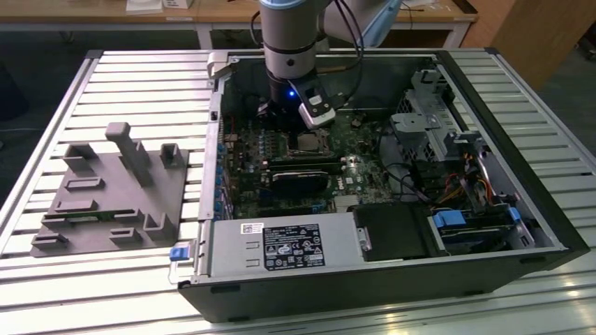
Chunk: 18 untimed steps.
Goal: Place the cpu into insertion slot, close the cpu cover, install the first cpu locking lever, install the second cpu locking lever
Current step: 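Close the cpu cover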
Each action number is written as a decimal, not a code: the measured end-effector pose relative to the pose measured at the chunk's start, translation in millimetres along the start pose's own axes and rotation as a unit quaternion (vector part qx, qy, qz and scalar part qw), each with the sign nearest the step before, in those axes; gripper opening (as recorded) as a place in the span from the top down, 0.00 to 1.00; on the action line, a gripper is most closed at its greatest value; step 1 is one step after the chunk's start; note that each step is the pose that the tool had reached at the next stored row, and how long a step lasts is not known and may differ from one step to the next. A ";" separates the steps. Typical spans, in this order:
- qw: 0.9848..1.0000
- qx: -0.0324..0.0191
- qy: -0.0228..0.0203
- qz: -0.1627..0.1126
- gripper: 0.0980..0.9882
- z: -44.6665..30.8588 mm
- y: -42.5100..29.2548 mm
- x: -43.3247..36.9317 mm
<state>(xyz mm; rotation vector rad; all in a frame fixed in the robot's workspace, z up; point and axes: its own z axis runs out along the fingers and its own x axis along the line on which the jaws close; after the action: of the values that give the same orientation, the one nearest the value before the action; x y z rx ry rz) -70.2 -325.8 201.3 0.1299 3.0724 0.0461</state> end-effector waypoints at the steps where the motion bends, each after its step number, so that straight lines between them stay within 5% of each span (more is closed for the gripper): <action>1: 1.000 0.000 0.000 0.000 0.99 0.0 0.0 0.0; 11: 1.000 -0.001 0.000 0.000 0.99 0.2 0.1 -1.8; 18: 1.000 -0.011 0.001 0.001 0.99 1.1 0.0 0.7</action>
<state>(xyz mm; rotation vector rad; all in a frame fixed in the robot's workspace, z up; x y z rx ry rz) -70.8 -325.7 200.2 0.1312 3.0724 0.0802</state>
